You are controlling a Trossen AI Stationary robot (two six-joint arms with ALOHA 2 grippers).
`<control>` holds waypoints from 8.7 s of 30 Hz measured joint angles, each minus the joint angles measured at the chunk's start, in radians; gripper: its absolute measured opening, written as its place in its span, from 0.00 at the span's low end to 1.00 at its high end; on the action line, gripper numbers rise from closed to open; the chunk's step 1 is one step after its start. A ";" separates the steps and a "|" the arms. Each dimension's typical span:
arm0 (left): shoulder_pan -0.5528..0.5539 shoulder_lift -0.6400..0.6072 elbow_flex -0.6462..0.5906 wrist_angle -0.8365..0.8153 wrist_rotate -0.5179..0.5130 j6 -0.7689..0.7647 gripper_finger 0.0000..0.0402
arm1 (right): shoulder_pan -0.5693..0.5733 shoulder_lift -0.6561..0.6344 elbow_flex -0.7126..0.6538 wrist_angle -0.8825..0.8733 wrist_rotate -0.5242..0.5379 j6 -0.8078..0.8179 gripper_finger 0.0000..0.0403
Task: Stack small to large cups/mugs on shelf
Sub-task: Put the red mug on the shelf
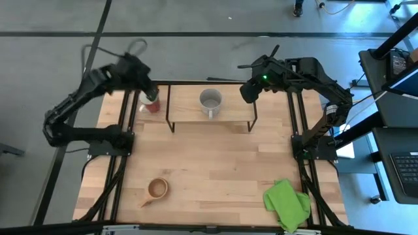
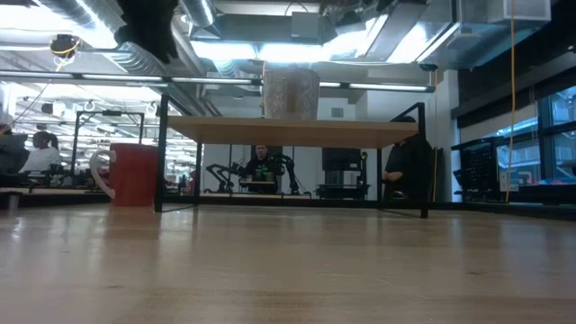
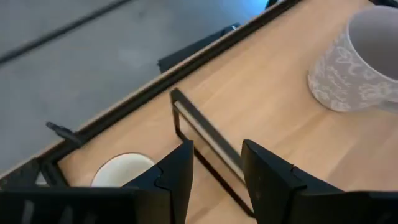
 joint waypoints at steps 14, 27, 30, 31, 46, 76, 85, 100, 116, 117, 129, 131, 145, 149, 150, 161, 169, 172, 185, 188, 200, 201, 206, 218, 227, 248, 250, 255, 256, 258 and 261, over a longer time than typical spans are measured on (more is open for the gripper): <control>0.402 0.273 0.121 -0.248 0.183 0.336 0.32 | -0.001 0.001 0.000 -0.007 0.007 -0.052 0.44; 0.403 0.438 0.121 -0.297 0.086 0.247 0.32 | -0.001 0.001 0.000 -0.007 0.007 -0.030 0.44; 0.400 0.474 0.121 -0.296 0.066 0.225 0.32 | -0.001 0.001 0.000 -0.007 0.007 -0.030 0.44; 0.396 0.485 0.121 -0.296 0.061 0.225 0.32 | -0.001 0.001 0.000 -0.007 0.007 -0.030 0.44; 0.379 0.513 0.121 -0.290 0.042 -0.083 0.32 | -0.001 0.001 0.000 -0.007 0.007 -0.053 0.44; 0.296 0.262 -0.156 -0.287 -0.139 -0.436 0.32 | -0.018 0.001 0.000 0.066 0.007 -0.210 0.44; 0.279 0.196 -0.156 -0.251 -0.115 -0.557 0.32 | -0.018 0.001 0.000 0.133 0.006 -0.265 0.44; 0.176 0.200 -0.265 -0.208 -0.099 -0.889 0.32 | -0.062 -0.022 0.000 0.215 -0.184 -0.380 0.44; 0.168 0.200 -0.313 -0.138 -0.247 -1.005 0.32 | -0.156 -0.089 0.001 0.241 -0.269 -0.472 0.44; 0.173 0.200 -0.322 -0.130 -0.244 -1.005 0.32 | -0.157 -0.089 0.001 0.241 -0.274 -0.475 0.44; 0.180 0.200 -0.412 -0.035 -0.217 -1.006 0.32 | -0.157 -0.089 0.001 0.242 -0.285 -0.497 0.44; 0.181 0.200 -0.412 -0.030 -0.240 -1.005 0.32 | -0.157 -0.089 0.001 0.242 -0.285 -0.497 0.44; 0.180 0.200 -0.412 -0.002 -0.276 -0.948 0.23 | -0.157 -0.089 0.001 0.243 -0.283 -0.499 0.44; 0.180 0.200 -0.412 -0.005 -0.286 -0.944 0.13 | -0.157 -0.089 0.000 0.243 -0.283 -0.500 0.43; 0.180 0.200 -0.412 -0.007 -0.289 -0.944 0.11 | -0.157 -0.089 0.000 0.243 -0.283 -0.501 0.44; 0.179 0.200 -0.412 -0.006 -0.314 -0.947 0.06 | -0.157 -0.089 0.000 0.243 -0.283 -0.521 0.44; 0.177 0.198 -0.411 -0.003 -0.262 -0.875 0.03 | -0.157 -0.089 0.000 0.243 -0.284 -0.530 0.43; 0.147 0.198 -0.410 0.000 -0.249 -0.869 0.02 | -0.157 -0.089 0.000 0.243 -0.285 -0.538 0.44; 0.073 0.189 -0.410 -0.099 -0.233 -0.844 0.02 | -0.157 -0.089 0.000 0.232 -0.285 -0.547 0.43; 0.038 0.172 -0.411 -0.117 -0.215 -0.844 0.02 | -0.157 -0.089 0.000 0.232 -0.284 -0.547 0.43; -0.145 0.077 -0.414 -0.245 -0.195 -0.918 0.01 | -0.157 -0.089 0.000 0.214 -0.282 -0.526 0.43; -0.160 0.071 -0.414 -0.246 -0.194 -0.925 0.01 | -0.157 -0.089 0.000 0.209 -0.282 -0.524 0.43; -0.231 0.066 -0.414 -0.280 -0.193 -0.970 0.01 | -0.157 -0.089 0.000 0.195 -0.282 -0.500 0.43; -0.426 0.068 -0.414 -0.313 -0.197 -1.085 0.01 | -0.157 -0.089 0.000 0.189 -0.281 -0.469 0.43; -0.613 0.068 -0.414 -0.312 -0.173 -1.237 0.01 | -0.157 -0.089 0.000 0.189 -0.280 -0.444 0.43; -0.987 0.195 -0.407 -0.027 -0.156 -1.492 0.01 | -0.160 -0.089 0.000 0.178 -0.228 -0.375 0.43; -0.990 0.197 -0.408 0.021 -0.163 -1.493 0.01 | -0.160 -0.089 0.000 0.170 -0.240 -0.361 0.44; -0.990 0.199 -0.411 0.075 -0.169 -1.466 0.01 | -0.160 -0.088 0.000 0.150 -0.257 -0.313 0.44; -0.990 0.199 -0.412 0.090 -0.169 -1.450 0.01 | -0.160 -0.088 0.000 0.140 -0.257 -0.305 0.44; -0.990 0.200 -0.413 0.126 -0.169 -1.420 0.01 | -0.160 -0.088 0.000 0.123 -0.257 -0.282 0.43; -0.990 0.208 -0.415 0.169 -0.171 -1.391 0.01 | -0.155 -0.088 0.000 0.098 -0.257 -0.250 0.43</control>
